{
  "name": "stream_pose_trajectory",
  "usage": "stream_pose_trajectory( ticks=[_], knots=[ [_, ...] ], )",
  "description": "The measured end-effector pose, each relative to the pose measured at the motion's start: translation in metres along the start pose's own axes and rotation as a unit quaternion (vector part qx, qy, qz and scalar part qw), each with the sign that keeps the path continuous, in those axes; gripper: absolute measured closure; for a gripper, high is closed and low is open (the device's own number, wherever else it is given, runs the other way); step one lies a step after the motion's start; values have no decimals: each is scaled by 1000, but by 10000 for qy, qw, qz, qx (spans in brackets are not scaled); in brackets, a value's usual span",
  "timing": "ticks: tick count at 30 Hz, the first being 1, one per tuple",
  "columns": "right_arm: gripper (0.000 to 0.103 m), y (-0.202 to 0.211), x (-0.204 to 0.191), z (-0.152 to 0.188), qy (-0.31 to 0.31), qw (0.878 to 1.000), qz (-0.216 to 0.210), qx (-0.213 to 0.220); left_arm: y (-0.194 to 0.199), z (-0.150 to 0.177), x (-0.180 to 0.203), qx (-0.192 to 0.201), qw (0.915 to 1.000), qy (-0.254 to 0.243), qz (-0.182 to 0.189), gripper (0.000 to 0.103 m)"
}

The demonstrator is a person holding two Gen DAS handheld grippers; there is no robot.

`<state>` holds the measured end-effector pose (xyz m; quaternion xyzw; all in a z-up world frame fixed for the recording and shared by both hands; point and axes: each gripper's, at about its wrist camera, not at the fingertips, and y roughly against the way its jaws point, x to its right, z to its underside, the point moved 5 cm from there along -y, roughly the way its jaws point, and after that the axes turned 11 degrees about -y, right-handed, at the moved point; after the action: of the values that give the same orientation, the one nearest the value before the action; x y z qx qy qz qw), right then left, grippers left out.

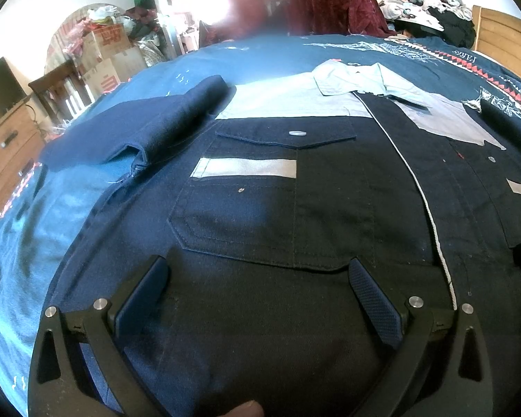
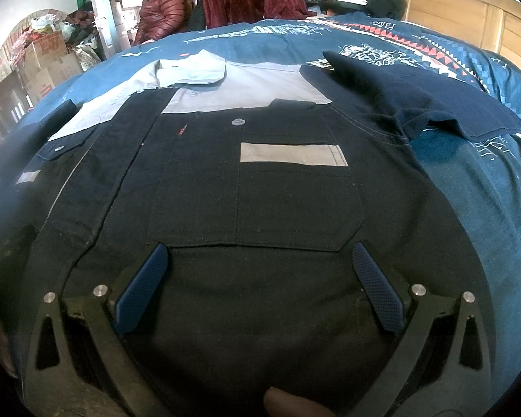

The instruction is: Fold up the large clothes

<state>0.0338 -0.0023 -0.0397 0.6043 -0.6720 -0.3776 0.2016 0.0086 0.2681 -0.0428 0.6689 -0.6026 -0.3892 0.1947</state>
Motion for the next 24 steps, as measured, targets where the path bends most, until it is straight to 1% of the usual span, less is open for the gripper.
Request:
stream_pose_trajectory(
  ticks=[3,5,11,13,17,19,24],
  knots=[
    [0,0,0,0,4,10000,6,-1,0,-1,-1,34,10000,-26,-49,0],
    [0,0,0,0,9,10000,15,-17,0,0,-1,31,10000,7,-19,0],
    [0,0,0,0,5,10000,11,-13,-1,1,0,-29,10000,-25,-35,0],
    [0,0,0,0,4,10000,12,-18,-2,2,2,-99,9999,-10,12,0],
    [0,0,-1,0,7,10000,10,-21,-2,3,2,-136,9999,-48,-16,0],
    [0,0,-1,0,7,10000,13,-22,-3,4,3,-229,9997,-77,-15,0],
    [0,0,-1,1,2,10000,10,-38,-3,3,4,-183,9998,-36,9,0]
  ],
)
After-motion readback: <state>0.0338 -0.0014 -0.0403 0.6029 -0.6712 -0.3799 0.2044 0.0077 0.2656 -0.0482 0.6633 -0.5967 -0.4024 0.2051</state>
